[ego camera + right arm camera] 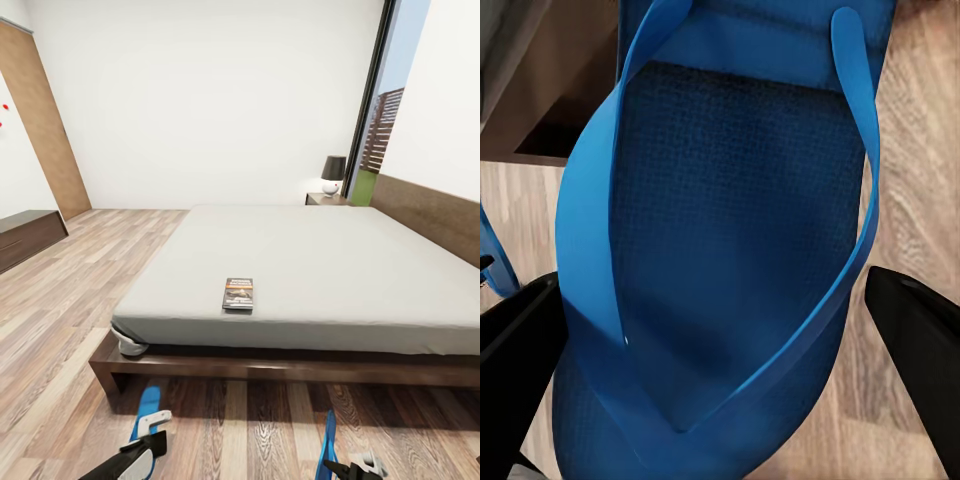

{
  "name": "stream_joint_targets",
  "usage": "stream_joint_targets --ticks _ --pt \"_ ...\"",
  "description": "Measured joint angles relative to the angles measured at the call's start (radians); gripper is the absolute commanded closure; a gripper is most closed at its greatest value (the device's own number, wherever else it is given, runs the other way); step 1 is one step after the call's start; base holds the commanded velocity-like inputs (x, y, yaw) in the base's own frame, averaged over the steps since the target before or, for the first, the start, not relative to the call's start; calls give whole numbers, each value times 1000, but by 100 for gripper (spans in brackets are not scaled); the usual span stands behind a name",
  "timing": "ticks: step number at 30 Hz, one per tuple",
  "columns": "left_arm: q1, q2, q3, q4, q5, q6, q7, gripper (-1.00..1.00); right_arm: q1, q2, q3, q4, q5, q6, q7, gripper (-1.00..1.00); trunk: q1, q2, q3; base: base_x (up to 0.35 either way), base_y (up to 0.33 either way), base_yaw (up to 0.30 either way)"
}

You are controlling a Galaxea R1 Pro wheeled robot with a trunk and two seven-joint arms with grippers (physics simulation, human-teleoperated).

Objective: In the bedroom, move the book from the bed onto either nightstand, and place the two sandals side by side next to the bed.

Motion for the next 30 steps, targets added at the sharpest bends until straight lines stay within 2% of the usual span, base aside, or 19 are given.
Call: stream_joint_targets --ticks 4,8,10,14,19,30 --pt "-32 7 -2 5 -11 36 16 100 0 -2 0 -1 0 0 0 100 0 0 0 0 0 0" --pt "-40 35 -4 14 -46 39 20 100 0 -3 0 -1 0 0 0 100 0 0 0 0 0 0" --pt "-40 41 -5 22 -51 32 20 100 -1 -2 0 0 0 0 0 100 0 0 0 0 0 0" --pt "-41 51 -5 30 -54 -25 17 100 0 -3 0 -1 0 -1 0 100 0 0 0 0 0 0" --pt "-41 54 -7 30 -55 -40 19 100 0 -3 0 0 0 -1 0 100 0 0 0 0 0 0" --pt "-41 52 -7 30 -53 -39 20 100 0 -3 0 -1 1 0 0 100 42 -77 -34 0 0 0"
